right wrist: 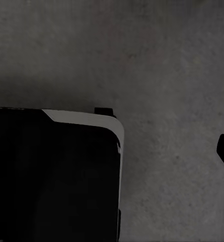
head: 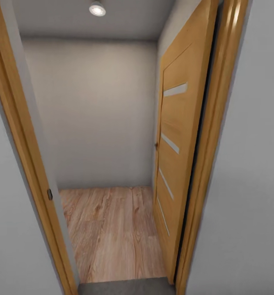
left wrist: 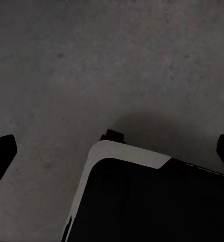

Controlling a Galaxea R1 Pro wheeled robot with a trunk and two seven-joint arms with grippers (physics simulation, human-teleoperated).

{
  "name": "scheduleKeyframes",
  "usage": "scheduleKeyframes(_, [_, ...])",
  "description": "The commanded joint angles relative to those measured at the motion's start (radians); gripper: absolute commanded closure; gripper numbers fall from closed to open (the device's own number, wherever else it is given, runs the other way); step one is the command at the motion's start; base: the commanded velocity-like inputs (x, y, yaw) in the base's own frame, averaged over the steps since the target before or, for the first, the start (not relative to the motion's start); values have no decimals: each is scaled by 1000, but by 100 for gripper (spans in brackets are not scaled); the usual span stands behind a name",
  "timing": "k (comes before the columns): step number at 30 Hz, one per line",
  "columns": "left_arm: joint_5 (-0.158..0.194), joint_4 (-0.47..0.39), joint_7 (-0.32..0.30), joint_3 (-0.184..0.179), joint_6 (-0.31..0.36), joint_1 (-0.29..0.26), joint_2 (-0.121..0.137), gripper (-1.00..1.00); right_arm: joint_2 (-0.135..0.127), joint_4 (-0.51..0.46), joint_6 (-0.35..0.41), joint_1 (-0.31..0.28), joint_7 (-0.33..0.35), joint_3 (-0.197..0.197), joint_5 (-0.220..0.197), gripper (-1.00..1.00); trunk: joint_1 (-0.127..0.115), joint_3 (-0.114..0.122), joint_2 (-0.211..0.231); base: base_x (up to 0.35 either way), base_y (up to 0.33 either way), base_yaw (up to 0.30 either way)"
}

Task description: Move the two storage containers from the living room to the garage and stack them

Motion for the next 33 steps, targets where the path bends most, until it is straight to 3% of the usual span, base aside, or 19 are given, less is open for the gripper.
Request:
scheduleKeyframes(1, [2, 1, 1, 0, -3, 0, -1, -100, 0, 3, -5, -1, -5, -2, 10, -100, 1, -1, -1, 218, 0, 286])
scheduleKeyframes(17, [1, -1, 8, 2, -6, -1, -2, -100, 0, 3, -6, -1, -5, -4, 7, -100, 1, -1, -1, 78, 0, 278])
scheduleKeyframes(22, [-1, 0, 6, 1, -6, -1, -2, -100, 0, 3, -6, -1, -4, -5, 7, -100, 1, -1, -1, 30, 0, 64])
scheduleKeyframes(33, [-5, -1, 2, -2, -1, -1, -2, -100, -1, 2, -6, -1, -3, -3, 10, -100, 1, -1, -1, 244, 0, 9])
